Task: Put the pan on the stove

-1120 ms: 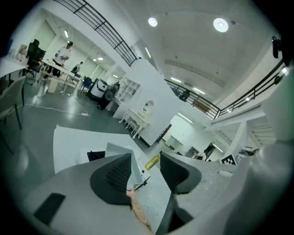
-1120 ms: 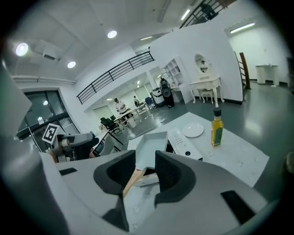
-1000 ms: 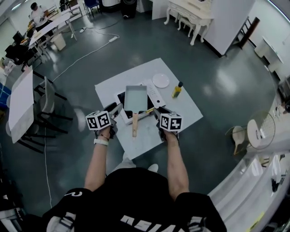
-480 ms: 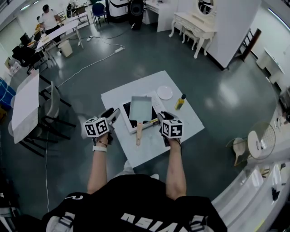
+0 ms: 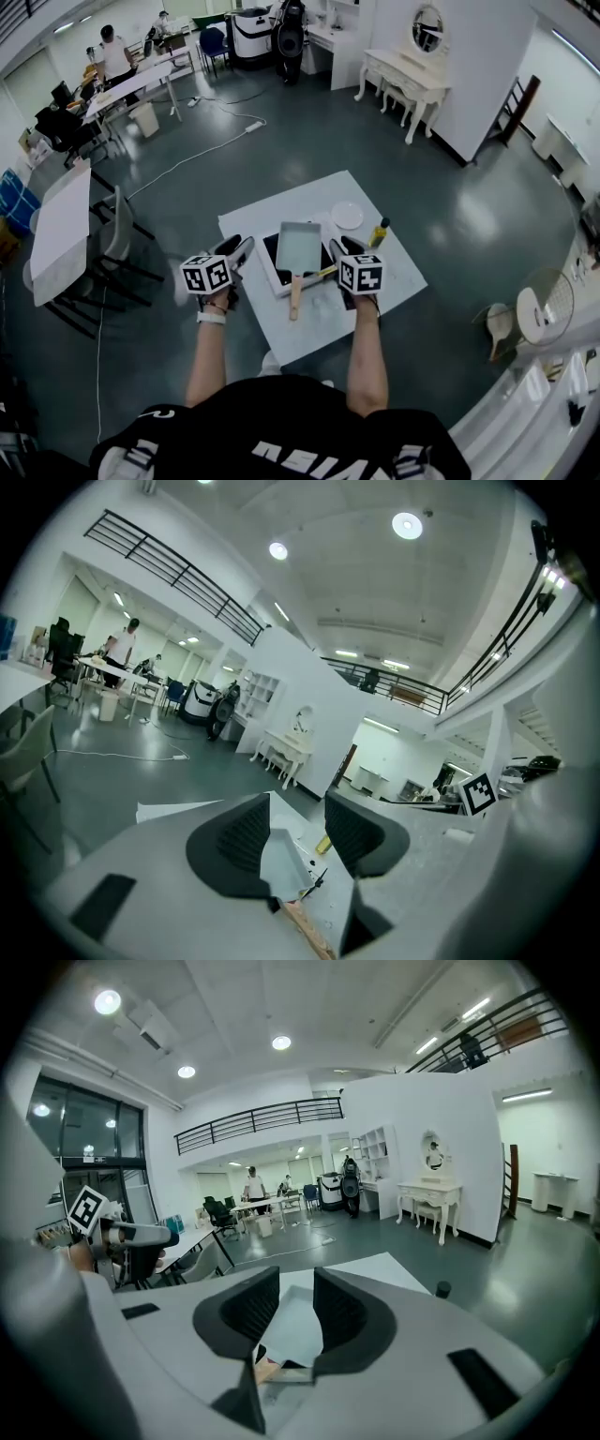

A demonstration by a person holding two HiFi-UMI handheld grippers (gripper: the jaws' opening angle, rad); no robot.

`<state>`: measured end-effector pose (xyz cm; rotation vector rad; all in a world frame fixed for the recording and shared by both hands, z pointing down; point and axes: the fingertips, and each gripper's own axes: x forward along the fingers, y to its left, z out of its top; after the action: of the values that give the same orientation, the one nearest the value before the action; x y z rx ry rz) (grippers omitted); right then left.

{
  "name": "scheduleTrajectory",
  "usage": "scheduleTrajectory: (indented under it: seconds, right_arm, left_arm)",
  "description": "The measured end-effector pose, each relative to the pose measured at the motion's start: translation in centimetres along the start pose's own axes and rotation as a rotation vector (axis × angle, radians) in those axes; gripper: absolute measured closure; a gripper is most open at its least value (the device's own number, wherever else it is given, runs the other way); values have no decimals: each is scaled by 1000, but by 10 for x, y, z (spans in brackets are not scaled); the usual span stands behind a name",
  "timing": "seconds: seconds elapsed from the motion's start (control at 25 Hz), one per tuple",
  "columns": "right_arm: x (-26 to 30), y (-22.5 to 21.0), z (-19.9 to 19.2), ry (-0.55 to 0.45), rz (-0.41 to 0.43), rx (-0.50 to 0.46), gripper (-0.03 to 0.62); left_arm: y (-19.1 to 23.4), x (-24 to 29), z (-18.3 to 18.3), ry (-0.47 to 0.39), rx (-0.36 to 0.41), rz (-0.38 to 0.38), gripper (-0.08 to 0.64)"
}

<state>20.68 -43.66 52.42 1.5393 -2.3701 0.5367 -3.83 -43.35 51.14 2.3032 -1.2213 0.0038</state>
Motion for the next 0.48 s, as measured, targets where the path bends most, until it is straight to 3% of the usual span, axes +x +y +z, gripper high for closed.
scheduleTrajectory:
  seconds: [0.48]
  right_arm:
    - [2,3,5,-9,-8,-3,522]
  left_arm:
    - [1,0,1,10,7,0,400]
